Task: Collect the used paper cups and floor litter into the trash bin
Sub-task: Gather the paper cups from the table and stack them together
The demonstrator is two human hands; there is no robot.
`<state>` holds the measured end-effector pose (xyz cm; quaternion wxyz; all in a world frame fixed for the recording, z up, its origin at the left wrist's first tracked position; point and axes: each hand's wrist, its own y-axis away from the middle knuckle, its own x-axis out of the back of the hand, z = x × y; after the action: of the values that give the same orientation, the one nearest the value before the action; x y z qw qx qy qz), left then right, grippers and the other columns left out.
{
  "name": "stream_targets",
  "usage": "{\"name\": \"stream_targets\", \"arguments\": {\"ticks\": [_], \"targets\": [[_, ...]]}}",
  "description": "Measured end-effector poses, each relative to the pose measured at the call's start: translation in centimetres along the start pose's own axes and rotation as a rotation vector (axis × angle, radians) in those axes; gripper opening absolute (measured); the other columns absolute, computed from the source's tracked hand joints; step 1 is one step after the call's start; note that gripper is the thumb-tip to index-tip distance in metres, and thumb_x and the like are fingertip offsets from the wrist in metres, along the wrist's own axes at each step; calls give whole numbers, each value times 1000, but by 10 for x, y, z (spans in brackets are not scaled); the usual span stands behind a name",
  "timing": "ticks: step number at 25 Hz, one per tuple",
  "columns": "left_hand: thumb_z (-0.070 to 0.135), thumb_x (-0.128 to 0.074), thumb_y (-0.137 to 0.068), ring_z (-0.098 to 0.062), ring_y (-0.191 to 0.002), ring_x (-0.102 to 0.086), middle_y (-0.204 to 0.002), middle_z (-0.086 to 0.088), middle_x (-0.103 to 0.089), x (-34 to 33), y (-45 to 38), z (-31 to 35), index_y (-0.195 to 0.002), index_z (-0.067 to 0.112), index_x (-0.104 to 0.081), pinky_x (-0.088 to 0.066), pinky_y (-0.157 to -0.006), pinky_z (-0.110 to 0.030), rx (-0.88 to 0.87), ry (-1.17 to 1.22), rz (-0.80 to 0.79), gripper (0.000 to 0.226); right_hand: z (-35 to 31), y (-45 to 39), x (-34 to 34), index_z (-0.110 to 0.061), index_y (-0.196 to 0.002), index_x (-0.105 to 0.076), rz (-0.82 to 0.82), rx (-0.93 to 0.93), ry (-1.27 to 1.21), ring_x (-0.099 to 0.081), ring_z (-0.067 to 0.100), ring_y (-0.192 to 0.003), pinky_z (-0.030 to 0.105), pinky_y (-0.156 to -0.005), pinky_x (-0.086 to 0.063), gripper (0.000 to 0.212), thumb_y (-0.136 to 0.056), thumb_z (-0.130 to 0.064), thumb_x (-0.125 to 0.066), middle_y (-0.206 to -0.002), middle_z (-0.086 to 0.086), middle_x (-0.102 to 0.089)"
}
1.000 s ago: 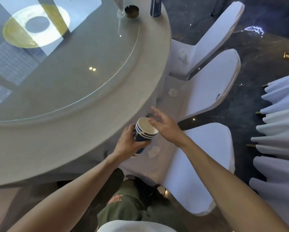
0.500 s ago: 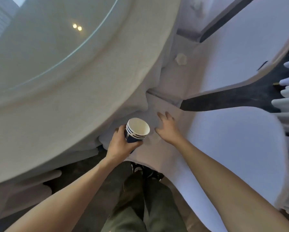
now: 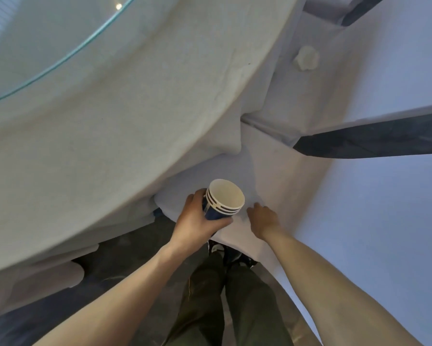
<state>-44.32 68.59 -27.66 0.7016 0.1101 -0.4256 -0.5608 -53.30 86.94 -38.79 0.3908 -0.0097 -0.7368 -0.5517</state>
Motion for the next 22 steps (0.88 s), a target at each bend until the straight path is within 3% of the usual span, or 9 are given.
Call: {"name": "stream_targets", "arguments": {"ticks": [3, 6, 9, 12, 16, 20, 22], "targets": [[43, -91, -71, -8, -117, -55, -132, 7, -55, 5, 19, 29, -140, 27, -49, -46, -91, -20, -32, -15, 7, 83, 12, 33, 54, -4, -126, -51, 90, -79, -271, -62, 41, -113, 41, -83, -48, 28, -99, -6, -46, -127, 20, -58], [45, -90, -69, -2, -108, -50, -128, 8, -55, 9, 43, 70, -137, 29, -50, -41, -84, -17, -93, -27, -7, 81, 31, 83, 130, 0, -112, -61, 298, -144, -595, -63, 40, -105, 40, -81, -49, 21, -98, -13, -53, -117, 21, -64], [45, -91, -69, -3, -104, -51, -124, 9, -52, 7, 66, 109, -137, 30, -50, -40, -83, -18, -130, -9, 30, 81, 49, 142, 195, -6, -95, -63, 483, -130, -768, -62, 29, -90, 37, -72, -49, 14, -93, -19, -61, -93, 2, -69], [46, -90, -67, -3, -106, -53, -125, 10, -52, -4, 89, 148, -137, 31, -52, -44, -84, -20, -175, 4, 74, 82, 66, 202, 240, -10, -91, -67, 623, -39, -904, -64, 24, -81, 38, -68, -48, 27, -88, -36, -72, -87, 4, -72], [52, -87, -58, -8, -111, -61, -123, 12, -54, -29, 125, 212, -131, 34, -55, -55, -96, -40, -247, 56, 204, 82, 88, 266, 259, -14, -93, -63, 684, 161, -934, -63, 22, -85, 34, -70, -46, 27, -88, -38, -75, -93, 4, -70], [48, -90, -59, -14, -110, -62, -116, 10, -56, -63, 161, 262, -127, 32, -59, -55, -95, -44, -282, 109, 364, 77, 124, 312, 257, -16, -118, -63, 602, 377, -790, -67, 26, -101, 40, -87, -54, 38, -90, -41, -68, -110, 6, -71], [47, -91, -59, -14, -110, -63, -117, 10, -57, -83, 174, 283, -129, 30, -59, -55, -96, -45, -305, 145, 398, 79, 153, 333, 260, -13, -122, -66, 641, 446, -647, -64, 27, -106, 39, -91, -51, 37, -98, -41, -59, -116, 10, -69]]}}
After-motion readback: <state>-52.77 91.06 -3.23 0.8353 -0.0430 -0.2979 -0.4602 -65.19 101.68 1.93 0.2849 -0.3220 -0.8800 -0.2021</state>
